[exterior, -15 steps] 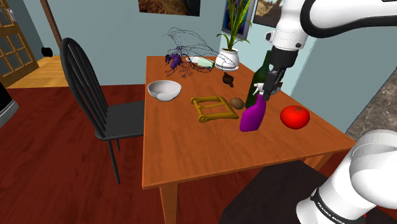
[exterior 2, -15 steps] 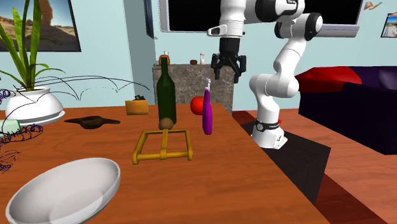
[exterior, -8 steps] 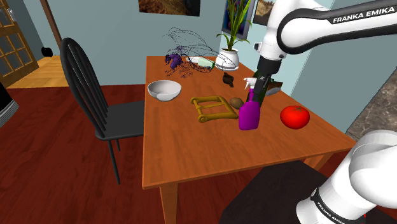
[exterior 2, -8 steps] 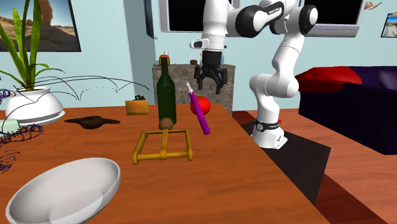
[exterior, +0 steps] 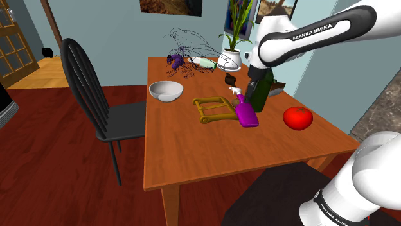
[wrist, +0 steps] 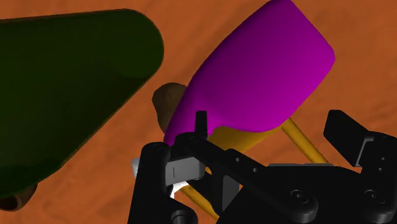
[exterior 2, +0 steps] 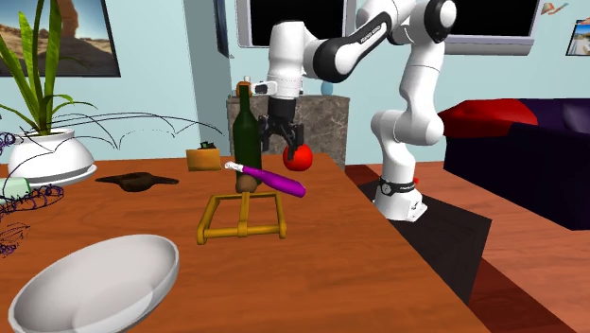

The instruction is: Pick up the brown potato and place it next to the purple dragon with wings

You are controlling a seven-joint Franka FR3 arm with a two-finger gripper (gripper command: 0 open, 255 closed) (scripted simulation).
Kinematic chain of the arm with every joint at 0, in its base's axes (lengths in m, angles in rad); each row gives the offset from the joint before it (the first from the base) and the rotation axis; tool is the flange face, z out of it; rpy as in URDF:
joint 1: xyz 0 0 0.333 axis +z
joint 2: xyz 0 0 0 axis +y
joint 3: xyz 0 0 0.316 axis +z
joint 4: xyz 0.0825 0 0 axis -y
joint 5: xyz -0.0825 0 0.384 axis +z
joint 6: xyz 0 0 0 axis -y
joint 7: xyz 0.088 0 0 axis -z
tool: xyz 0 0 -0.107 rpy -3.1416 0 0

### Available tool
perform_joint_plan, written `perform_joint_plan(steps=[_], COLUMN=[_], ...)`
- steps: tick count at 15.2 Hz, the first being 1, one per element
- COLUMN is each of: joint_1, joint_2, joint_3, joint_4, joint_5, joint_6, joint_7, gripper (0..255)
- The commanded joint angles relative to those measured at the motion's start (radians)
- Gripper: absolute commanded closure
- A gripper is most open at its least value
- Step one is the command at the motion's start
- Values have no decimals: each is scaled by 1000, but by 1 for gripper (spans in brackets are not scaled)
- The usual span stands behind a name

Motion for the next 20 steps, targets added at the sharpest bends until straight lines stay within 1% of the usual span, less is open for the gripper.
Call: perform_joint_plan(steps=[1, 7, 8, 15, 20], joint_1=[-2, -10, -12, -18, -18], joint_2=[66, 292, 307, 381, 381], joint_3=[-18, -57, -58, -60, -60], joint_4=[26, 160, 171, 149, 149], joint_5=[0, 37, 41, 56, 56], joint_6=[53, 177, 184, 279, 279], joint_7=[-40, -171, -180, -191, -191], gripper=[0, 0, 0, 0, 0])
